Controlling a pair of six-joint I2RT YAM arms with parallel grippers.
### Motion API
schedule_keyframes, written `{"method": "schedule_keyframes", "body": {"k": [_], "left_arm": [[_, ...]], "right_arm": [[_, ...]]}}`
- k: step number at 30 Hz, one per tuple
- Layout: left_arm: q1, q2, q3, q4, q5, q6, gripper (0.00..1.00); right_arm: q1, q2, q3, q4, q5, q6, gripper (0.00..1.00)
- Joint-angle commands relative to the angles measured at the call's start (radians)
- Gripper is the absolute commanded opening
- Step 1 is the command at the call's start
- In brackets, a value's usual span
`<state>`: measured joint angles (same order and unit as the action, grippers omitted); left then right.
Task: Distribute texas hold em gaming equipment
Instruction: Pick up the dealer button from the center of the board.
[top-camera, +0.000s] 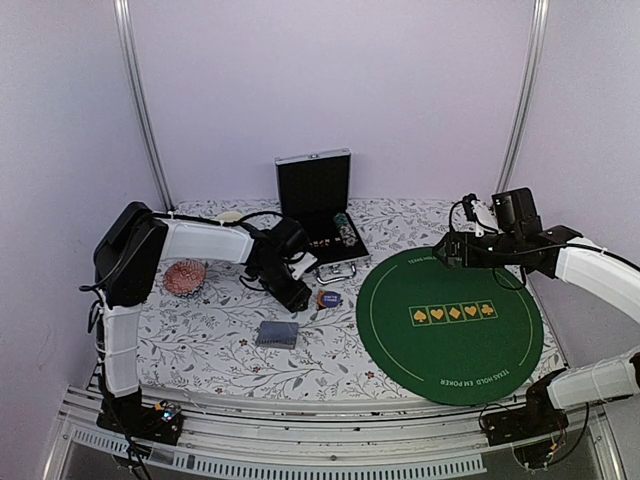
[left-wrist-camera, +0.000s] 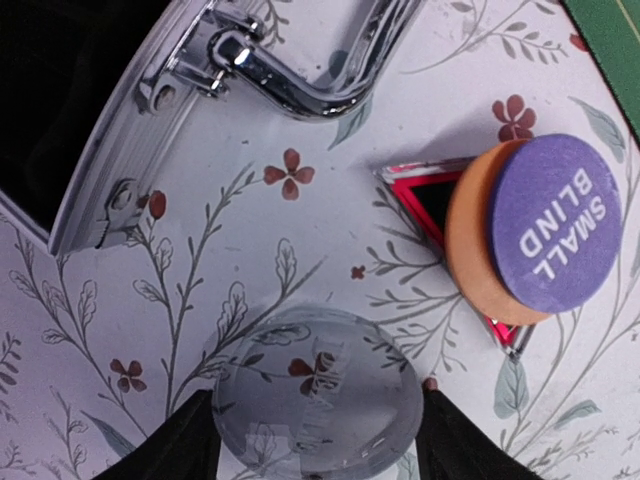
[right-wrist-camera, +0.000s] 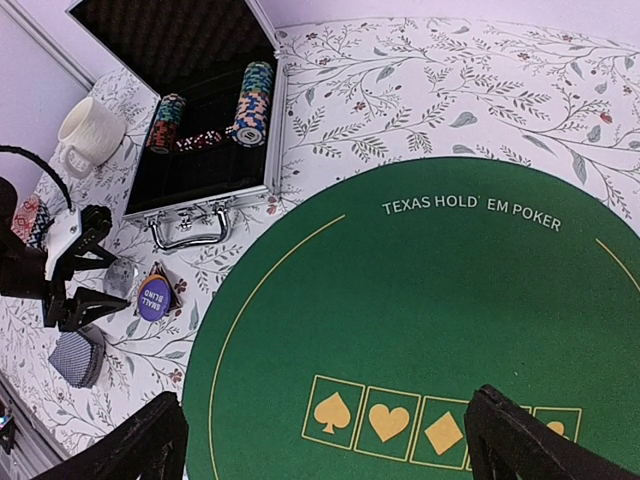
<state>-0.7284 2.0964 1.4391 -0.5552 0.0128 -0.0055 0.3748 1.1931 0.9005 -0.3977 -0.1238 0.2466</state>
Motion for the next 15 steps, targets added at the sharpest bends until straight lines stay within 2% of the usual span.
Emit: {"method": "schedule_keyframes", "body": {"k": [1,5,9,13,15], "left_arm": [[-0.005,0.045,-0.012,-0.034,0.063,0.004,0.61],[-0.005,0.040,-0.017,-0.057,0.074,0.000,0.49],[-0.005,-0.005,-0.024,-0.065,0.076,-0.007,0.31],[-0.003,-0.085,-0.038,-0.055,0.056,-0.003,0.24],[-0.001,-0.118,-0.037,-0.055,0.068,0.010,0.22]], "right_arm": [[0.014,0.014,0.030,-0.004,0.034,-0.013,0.99],[0.018,0.009,0.031,-0.009,0.042,-0.014,0.99],[0.019,-0.004,0.031,0.000,0.028,-0.002,0.99],[0.020,-0.012,0.051,0.029,-0.073,0.023,0.99],[0.020,-0.026,0.052,0.091,-0.182,0.054,0.99]]}}
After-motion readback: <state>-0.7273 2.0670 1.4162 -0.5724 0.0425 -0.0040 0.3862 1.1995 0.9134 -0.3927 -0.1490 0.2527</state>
